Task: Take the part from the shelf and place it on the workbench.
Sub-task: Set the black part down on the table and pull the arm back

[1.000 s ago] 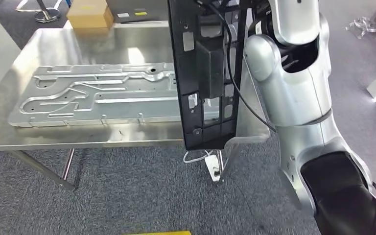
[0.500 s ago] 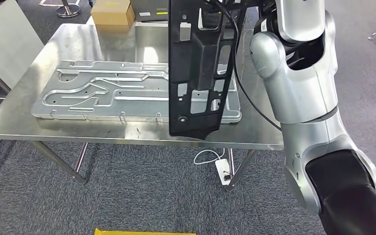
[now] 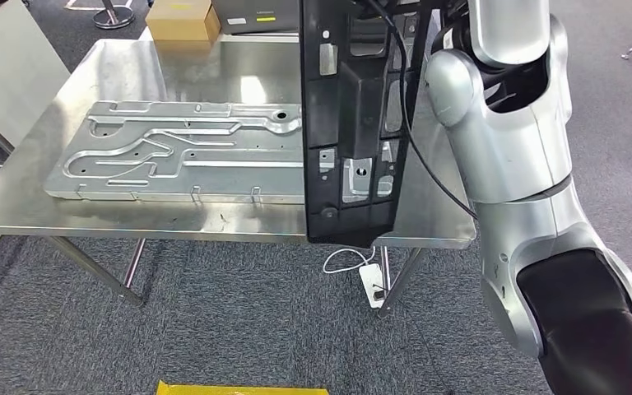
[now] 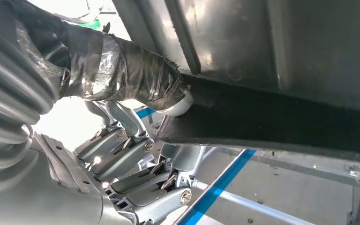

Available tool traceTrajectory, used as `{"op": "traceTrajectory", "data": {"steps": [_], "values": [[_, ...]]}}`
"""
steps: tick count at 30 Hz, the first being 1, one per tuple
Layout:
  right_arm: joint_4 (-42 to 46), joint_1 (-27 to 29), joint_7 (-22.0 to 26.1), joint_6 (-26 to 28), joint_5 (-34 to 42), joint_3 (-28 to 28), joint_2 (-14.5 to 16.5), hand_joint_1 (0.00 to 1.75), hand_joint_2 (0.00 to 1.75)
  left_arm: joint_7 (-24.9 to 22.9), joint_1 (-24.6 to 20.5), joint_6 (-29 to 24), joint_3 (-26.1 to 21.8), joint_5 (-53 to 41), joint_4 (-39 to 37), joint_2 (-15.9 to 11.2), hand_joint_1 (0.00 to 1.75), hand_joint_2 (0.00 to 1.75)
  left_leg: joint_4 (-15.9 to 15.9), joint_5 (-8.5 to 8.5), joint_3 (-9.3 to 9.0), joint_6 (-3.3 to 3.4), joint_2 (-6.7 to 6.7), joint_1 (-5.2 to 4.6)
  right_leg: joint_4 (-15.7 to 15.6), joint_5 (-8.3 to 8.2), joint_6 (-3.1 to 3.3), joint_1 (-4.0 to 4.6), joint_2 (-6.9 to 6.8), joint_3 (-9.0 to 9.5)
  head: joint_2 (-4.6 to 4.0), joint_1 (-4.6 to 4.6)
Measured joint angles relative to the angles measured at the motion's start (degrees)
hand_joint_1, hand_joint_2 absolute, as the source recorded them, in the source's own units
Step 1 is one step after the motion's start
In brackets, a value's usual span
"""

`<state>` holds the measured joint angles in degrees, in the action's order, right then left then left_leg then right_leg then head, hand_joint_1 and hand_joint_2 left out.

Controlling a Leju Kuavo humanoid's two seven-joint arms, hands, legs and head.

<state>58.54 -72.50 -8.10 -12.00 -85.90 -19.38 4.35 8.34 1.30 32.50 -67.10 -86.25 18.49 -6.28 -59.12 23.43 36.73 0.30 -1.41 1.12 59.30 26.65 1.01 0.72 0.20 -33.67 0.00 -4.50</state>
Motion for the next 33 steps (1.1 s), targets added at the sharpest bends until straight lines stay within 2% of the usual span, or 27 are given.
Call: {"op": "traceTrajectory", "data": {"steps": [2, 4, 5, 7, 8, 9, 10, 12, 13, 14, 16, 17, 19, 20, 22, 23, 24, 25, 27, 28, 29, 30, 33], "values": [[-0.05, -0.02, 0.01, 0.03, 0.0, 0.02, -0.03, 1.75, 1.75, 0.07, 0.02, 0.0, 0.02, 0.0, -0.21, -0.25, 0.0, 1.75, 0.65, -0.23, -0.38, 0.28, 0.06, 0.14, -0.02, 0.12, -0.23, 0.01, -0.02, 0.19, 0.0, -0.01], [-0.06, -0.15, 0.0, 0.09, 0.0, 0.06, -0.17, 1.75, 1.75, 0.13, 0.01, 0.01, 0.03, 0.0, -0.42, -0.3, 0.0, 1.75, 1.76, -0.65, -1.04, 0.7, 0.21, 0.51, 1.98, 1.67, -0.77, -0.05, -0.01, -0.51, 0.0, 0.01], [-0.09, -0.2, 0.0, 0.13, 0.0, 0.11, -0.28, 1.75, 1.75, 0.13, 0.01, 0.02, 0.05, 0.0, -0.51, -0.3, 0.0, 1.75, 2.12, -0.77, -1.27, 0.86, 0.29, 0.7, 4.71, 3.27, -1.09, -0.22, 0.0, -1.75, 0.0, 0.02], [-0.24, -0.19, -0.01, 0.22, 0.0, 0.18, -0.46, 1.75, 1.75, 0.14, 0.0, 0.02, 0.11, 0.0, -0.69, -0.3, 0.0, 1.75, 2.23, -0.64, -1.3, 1.01, 0.33, 0.78, 11.94, 6.56, -1.74, -0.8, 0.0, -5.47, 0.0, 0.02], [-0.36, -0.09, -0.01, 0.24, 0.0, 0.19, -0.55, 1.75, 1.75, 0.14, 0.0, 0.02, 0.15, 0.0, -0.79, -0.3, 0.0, 1.75, 2.2, -0.55, -1.31, 0.95, 0.34, 0.87, 14.56, 7.2, -2.08, -1.18, -0.02, -6.9, 0.0, 0.02], [-0.48, -0.02, -0.01, 0.25, 0.0, 0.19, -0.62, 1.75, 1.75, 0.15, 0.01, 0.02, 0.2, 0.0, -0.91, -0.3, 0.0, 1.75, 2.11, -0.44, -1.32, 0.81, 0.32, 1.0, 15.15, 6.69, -2.4, -1.57, -0.05, -7.38, 0.0, 0.02], [-0.57, 0.01, -0.01, 0.27, 0.0, 0.19, -0.7, 1.75, 1.75, 0.17, 0.03, 0.02, 0.25, 0.0, -1.02, -0.3, 0.0, 1.75, 1.95, -0.3, -1.35, 0.59, 0.27, 1.17, 13.55, 5.18, -2.7, -1.93, -0.08, -6.73, 0.0, 0.02], [-0.68, -0.05, -0.01, 0.32, 0.0, 0.23, -0.87, 1.75, 1.75, 0.24, 0.07, 0.0, 0.3, 0.0, -1.24, -0.31, 0.0, 1.75, 1.37, 0.15, -1.39, -0.13, 0.11, 1.47, 5.98, 1.36, -3.06, -2.48, -0.06, -3.07, 0.0, 0.02], [-0.72, -0.09, -0.01, 0.37, 0.0, 0.25, -0.94, 1.75, 1.75, 0.28, 0.09, -0.01, 0.3, 0.0, -1.36, -0.32, 0.0, 1.75, 1.04, 0.39, -1.35, -0.6, 0.03, 1.48, 2.79, 0.29, -2.93, -2.47, 0.06, -1.54, 0.01, 0.01], [-0.78, -0.13, 0.0, 0.4, 0.0, 0.27, -0.99, 1.75, 1.75, 0.34, 0.09, -0.02, 0.31, 0.0, -1.48, -0.36, 0.0, 1.75, 0.82, 0.57, -1.31, -1.08, -0.02, 1.48, 0.87, -0.1, -2.64, -2.34, 0.17, -0.63, 0.01, 0.01], [-0.91, -0.18, 0.0, 0.45, 0.0, 0.29, -1.03, 1.75, 1.75, 0.46, 0.09, -0.06, 0.32, 0.0, -1.71, -0.43, 0.0, 1.75, 0.98, 0.69, -1.48, -2.0, -0.08, 1.55, 0.25, 0.14, -1.74, -1.82, 0.34, -0.37, 0.01, 0.01], [-0.95, -0.21, 0.0, 0.46, 0.0, 0.29, -1.04, 1.75, 1.75, 0.53, 0.09, -0.08, 0.32, 0.0, -1.81, -0.47, 0.0, 1.75, 1.18, 0.72, -1.63, -2.39, -0.05, 1.71, -0.02, 0.07, -1.23, -1.88, 0.32, -0.11, 0.0, 0.0], [-1.01, -0.34, -0.01, 0.52, -0.01, 0.3, -1.04, 1.75, 1.75, 0.6, 0.1, -0.1, 0.32, 0.0, -2.01, -0.53, 0.0, 1.75, -0.23, 1.69, -1.25, -2.74, 0.36, 1.82, -0.82, -0.15, -0.24, -2.05, 0.15, 0.72, 0.0, -0.06], [-1.04, -0.4, -0.01, 0.56, -0.01, 0.3, -1.02, 1.75, 1.75, 0.65, 0.09, -0.12, 0.32, 0.0, -2.1, -0.61, 0.0, 1.75, -2.71, 2.92, -0.11, -2.74, 0.63, 1.82, -1.16, -0.2, 0.21, -2.14, 0.03, 1.13, 0.0, -0.09], [-1.24, -0.38, 0.02, 0.61, -0.02, 0.28, -1.01, 1.75, 1.75, 0.73, 0.08, -0.16, 0.32, 0.0, -2.28, -0.86, 0.0, 1.75, -10.47, 6.01, 3.93, -2.7, 0.97, 1.69, -1.23, 0.14, 0.78, -1.84, -0.17, 1.57, 0.0, -0.13], [-1.37, -0.27, 0.03, 0.61, -0.02, 0.26, -1.01, 1.75, 1.75, 0.76, 0.1, -0.19, 0.32, 0.0, -2.37, -0.95, 0.0, 1.75, -13.66, 6.8, 5.87, -2.73, 1.0, 1.65, -1.17, 0.39, 0.9, -1.7, -0.22, 1.74, 0.0, -0.13], [-1.48, -0.16, 0.04, 0.61, -0.02, 0.24, -1.01, 1.75, 1.75, 0.78, 0.12, -0.21, 0.32, 0.0, -2.48, -1.02, 0.0, 1.75, -15.04, 6.58, 6.98, -2.74, 1.01, 1.62, -1.08, 0.69, 0.91, -1.6, -0.25, 1.93, 0.0, -0.13], [-1.54, -0.07, 0.05, 0.62, -0.02, 0.22, -1.01, 1.75, 1.75, 0.78, 0.14, -0.25, 0.32, 0.0, -2.57, -1.07, 0.0, 1.75, -14.01, 5.19, 6.86, -2.7, 1.05, 1.62, -0.94, 1.06, 0.8, -1.56, -0.25, 2.2, 0.0, -0.13], [-1.6, 0.01, 0.05, 0.63, -0.03, 0.21, -1.01, 1.75, 1.75, 0.78, 0.15, -0.38, 0.32, 0.0, -2.72, -1.23, 0.0, 1.75, -7.18, 1.18, 3.9, -2.57, 1.38, 1.62, -0.61, 2.06, 0.33, -1.59, -0.32, 3.01, 0.0, -0.13], [-1.63, 0.0, 0.05, 0.63, -0.04, 0.22, -1.01, 1.75, 1.75, 0.79, 0.17, -0.45, 0.32, 0.01, -2.78, -1.31, 0.0, 1.75, -3.73, -0.01, 2.2, -2.44, 1.56, 1.48, -0.44, 2.59, -0.03, -1.48, -0.34, 3.34, 0.0, -0.13], [-1.67, -0.01, 0.04, 0.63, -0.05, 0.22, -1.0, 1.75, 1.75, 0.79, 0.16, -0.51, 0.32, 0.01, -2.85, -1.36, 0.0, 1.75, -1.54, -0.46, 1.07, -2.22, 1.69, 1.35, -0.41, 2.95, -0.41, -1.33, -0.36, 3.58, 0.01, -0.13], [-1.72, 0.02, 0.05, 0.63, -0.07, 0.21, -0.99, 1.75, 1.75, 0.79, 0.15, -0.55, 0.32, 0.01, -2.93, -1.39, 0.0, 1.75, -0.65, -0.15, 0.55, -1.91, 1.73, 1.2, -0.48, 3.15, -0.75, -1.15, -0.36, 3.76, 0.01, -0.13], [-1.76, 0.06, 0.09, 0.69, -0.1, 0.17, -0.96, 1.75, 1.75, 0.74, 0.12, -0.61, 0.32, 0.02, -3.2, -1.38, 0.0, 1.75, -0.35, 0.51, 0.02, -0.75, 1.4, 1.16, 0.18, 3.15, -1.43, -1.15, -0.34, 3.81, 0.01, -0.09]]}}
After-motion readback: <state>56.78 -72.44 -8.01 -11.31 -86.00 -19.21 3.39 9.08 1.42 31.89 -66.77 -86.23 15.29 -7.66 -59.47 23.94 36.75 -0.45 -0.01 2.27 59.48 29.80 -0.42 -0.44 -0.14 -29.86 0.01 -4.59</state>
